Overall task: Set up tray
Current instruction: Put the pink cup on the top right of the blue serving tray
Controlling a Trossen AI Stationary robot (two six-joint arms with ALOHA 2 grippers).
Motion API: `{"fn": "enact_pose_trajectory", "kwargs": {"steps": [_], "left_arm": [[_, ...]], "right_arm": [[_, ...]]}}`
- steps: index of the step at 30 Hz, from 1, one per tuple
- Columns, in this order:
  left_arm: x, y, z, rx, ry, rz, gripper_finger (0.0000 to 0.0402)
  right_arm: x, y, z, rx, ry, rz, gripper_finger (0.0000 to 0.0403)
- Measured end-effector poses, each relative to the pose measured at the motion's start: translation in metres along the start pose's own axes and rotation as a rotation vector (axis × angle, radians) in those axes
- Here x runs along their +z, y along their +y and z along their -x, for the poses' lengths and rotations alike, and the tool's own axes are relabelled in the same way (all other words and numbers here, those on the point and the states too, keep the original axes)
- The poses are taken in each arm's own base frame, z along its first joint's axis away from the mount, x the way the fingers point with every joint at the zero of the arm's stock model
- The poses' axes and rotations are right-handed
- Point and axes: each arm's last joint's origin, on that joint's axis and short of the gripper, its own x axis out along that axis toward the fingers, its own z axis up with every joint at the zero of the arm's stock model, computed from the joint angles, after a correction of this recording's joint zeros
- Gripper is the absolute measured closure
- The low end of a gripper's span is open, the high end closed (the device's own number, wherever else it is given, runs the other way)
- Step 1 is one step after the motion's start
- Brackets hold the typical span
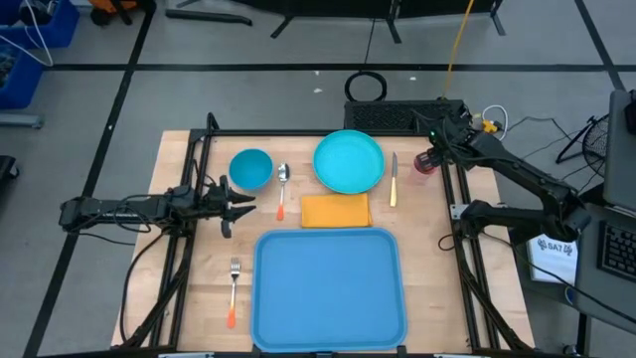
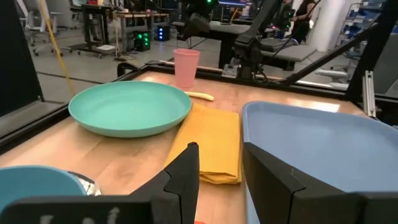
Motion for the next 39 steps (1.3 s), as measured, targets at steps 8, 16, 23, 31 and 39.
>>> {"fn": "enact_pose_trajectory", "kwargs": {"steps": [8,16,23,31,39], "left_arm": [[0.0,0.0,0.0,0.0,0.0,-0.009,0.0275],[0.0,0.0,0.0,0.0,-0.002,-0.011,0.0275],[0.0,0.0,0.0,0.0,-0.002,-0.011,0.0275],[0.0,0.0,0.0,0.0,-0.002,-0.011,0.0275],[0.0,0.0,0.0,0.0,-0.002,-0.017,0.0275]], "right_arm": [[-0.008,0.007,-0.014,0.067,0.037,-0.014,0.0221],[-0.022,0.015,-0.037,0.071,0.028,-0.01,0.0221],[-0.022,0.015,-0.038,0.066,0.026,-0.007,0.0245],[-0.022,0.015,-0.038,0.069,0.026,-0.001,0.0372],[-0.015,0.016,-0.032,0.106,-0.082,-0.002,0.04]]}}
